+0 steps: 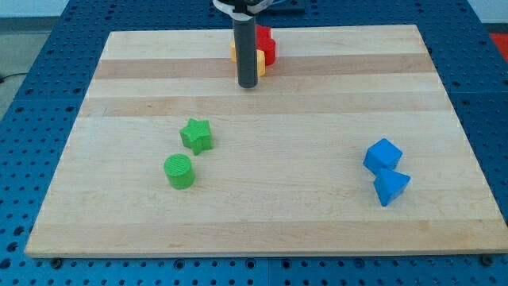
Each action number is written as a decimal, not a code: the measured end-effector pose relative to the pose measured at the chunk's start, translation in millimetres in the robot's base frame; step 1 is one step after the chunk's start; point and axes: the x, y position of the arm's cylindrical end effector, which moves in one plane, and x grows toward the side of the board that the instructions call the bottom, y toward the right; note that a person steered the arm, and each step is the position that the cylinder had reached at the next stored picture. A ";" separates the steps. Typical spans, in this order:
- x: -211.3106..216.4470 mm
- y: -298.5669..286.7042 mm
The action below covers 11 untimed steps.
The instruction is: Push green star left of the blue blocks
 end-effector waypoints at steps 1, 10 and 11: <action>0.0 -39.6; 153.7 61.6; 171.0 120.3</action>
